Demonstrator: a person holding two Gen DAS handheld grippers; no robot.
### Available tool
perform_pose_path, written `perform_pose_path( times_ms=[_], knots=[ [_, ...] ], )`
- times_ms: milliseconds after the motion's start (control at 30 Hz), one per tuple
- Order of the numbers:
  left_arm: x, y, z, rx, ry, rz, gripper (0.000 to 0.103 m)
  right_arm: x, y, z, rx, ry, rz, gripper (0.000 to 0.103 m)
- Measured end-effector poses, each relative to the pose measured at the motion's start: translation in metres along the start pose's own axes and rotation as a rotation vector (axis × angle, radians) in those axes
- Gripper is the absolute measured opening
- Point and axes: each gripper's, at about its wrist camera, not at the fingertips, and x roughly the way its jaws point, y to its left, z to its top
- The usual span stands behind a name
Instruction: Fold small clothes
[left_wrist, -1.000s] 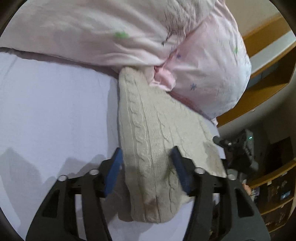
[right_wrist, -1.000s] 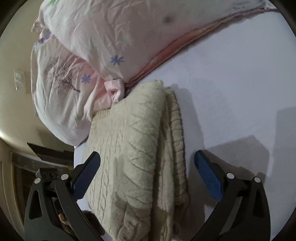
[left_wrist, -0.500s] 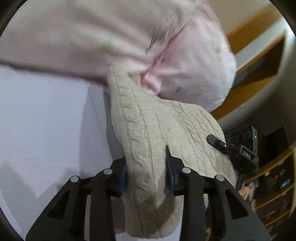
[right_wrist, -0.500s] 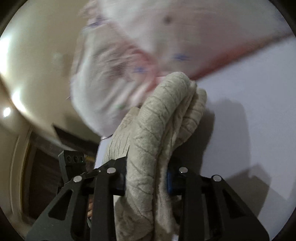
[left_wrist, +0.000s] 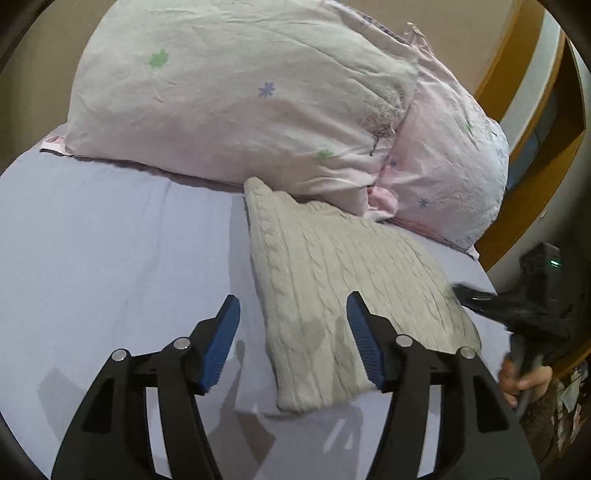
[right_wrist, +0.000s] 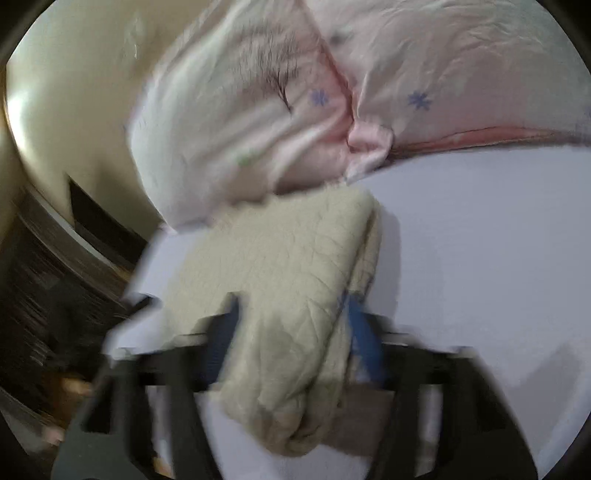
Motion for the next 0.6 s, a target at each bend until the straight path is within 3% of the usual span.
perform_pose_path(
  times_ms=[33, 100, 133, 200, 233, 267, 300, 333, 433, 600],
  knots=[
    [-0.004, -0.001, -0.008, 0.010, 0.008, 0.010, 0.064, 0.010, 0.000, 0.001, -0.016, -0.004, -0.100, 0.014],
    [-0.008, -0.007, -0.018, 0.034, 0.023, 0.053, 0.074, 0.018, -0.007, 0.003, 0.024, -0.020, -0.110, 0.014],
    [-0.011, -0.011, -0.026, 0.055, 0.033, 0.111, 0.083, 0.016, -0.008, 0.003, 0.036, -0.026, -0.103, 0.016],
    [-0.014, -0.019, -0.036, 0.085, 0.032, 0.198, 0.092, 0.002, -0.004, -0.006, 0.014, -0.055, -0.112, 0.028],
    [-0.017, -0.021, -0.043, 0.103, 0.033, 0.243, 0.097, -0.006, 0.002, -0.011, 0.000, -0.077, -0.126, 0.051],
    [-0.019, -0.023, -0.048, 0.113, 0.037, 0.269, 0.101, -0.017, 0.006, -0.018, -0.009, -0.099, -0.130, 0.083],
    [-0.019, -0.024, -0.053, 0.119, 0.044, 0.290, 0.102, -0.026, 0.009, -0.026, -0.011, -0.119, -0.132, 0.096],
    [-0.017, -0.026, -0.060, 0.127, 0.062, 0.308, 0.102, -0.037, 0.013, -0.037, -0.010, -0.144, -0.135, 0.101],
    [-0.006, -0.032, -0.074, 0.161, 0.139, 0.342, 0.102, -0.055, 0.023, -0.067, 0.027, -0.157, -0.167, 0.101],
    [0.019, -0.043, -0.082, 0.214, 0.224, 0.402, 0.102, -0.023, 0.042, -0.093, -0.009, -0.018, -0.282, 0.101]
  ],
)
